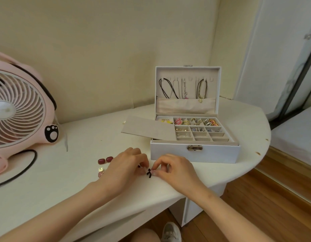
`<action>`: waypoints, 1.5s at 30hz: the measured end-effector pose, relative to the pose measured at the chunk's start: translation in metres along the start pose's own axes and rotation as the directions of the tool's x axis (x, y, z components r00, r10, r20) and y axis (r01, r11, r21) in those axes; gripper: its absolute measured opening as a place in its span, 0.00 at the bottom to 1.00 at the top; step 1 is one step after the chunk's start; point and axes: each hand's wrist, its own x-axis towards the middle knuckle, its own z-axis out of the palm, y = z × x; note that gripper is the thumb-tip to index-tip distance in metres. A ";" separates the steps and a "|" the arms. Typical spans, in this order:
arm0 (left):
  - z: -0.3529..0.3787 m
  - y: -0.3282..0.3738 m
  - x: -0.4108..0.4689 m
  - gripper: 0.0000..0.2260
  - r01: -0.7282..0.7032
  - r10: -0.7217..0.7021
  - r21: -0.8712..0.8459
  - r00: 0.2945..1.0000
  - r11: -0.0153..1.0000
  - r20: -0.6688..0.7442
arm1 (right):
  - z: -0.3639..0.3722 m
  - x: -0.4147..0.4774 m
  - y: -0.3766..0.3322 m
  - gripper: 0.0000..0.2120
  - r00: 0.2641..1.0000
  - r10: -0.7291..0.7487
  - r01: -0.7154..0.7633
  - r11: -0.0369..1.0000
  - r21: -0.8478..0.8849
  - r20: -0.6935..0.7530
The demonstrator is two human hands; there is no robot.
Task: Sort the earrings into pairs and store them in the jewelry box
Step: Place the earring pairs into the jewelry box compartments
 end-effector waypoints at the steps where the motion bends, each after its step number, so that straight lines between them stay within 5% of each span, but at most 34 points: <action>1: 0.001 0.000 0.001 0.05 0.001 -0.001 0.011 1.000 1.000 0.009 | 0.000 -0.001 0.000 0.05 1.000 -0.003 0.003 1.000 0.006 -0.005; 10: -0.002 0.005 0.007 0.02 -0.034 0.033 -0.037 0.999 0.999 -0.027 | -0.017 -0.007 -0.001 0.03 0.997 0.065 -0.044 0.926 0.374 -0.042; 18: -0.021 0.045 0.046 0.01 -0.155 0.099 -0.304 0.976 0.940 -0.194 | -0.071 0.003 0.004 0.05 0.982 0.022 0.036 0.953 0.301 -0.189; 30: -0.003 0.078 0.136 0.04 -0.072 0.014 -0.454 0.992 0.888 -0.129 | -0.132 0.032 0.052 0.04 0.943 0.144 -0.106 0.984 0.140 -0.299; 45: 0.005 0.080 0.170 0.08 -0.034 0.069 -0.246 0.989 0.969 0.133 | -0.143 0.058 0.060 0.12 0.978 0.208 -0.208 0.978 0.027 0.000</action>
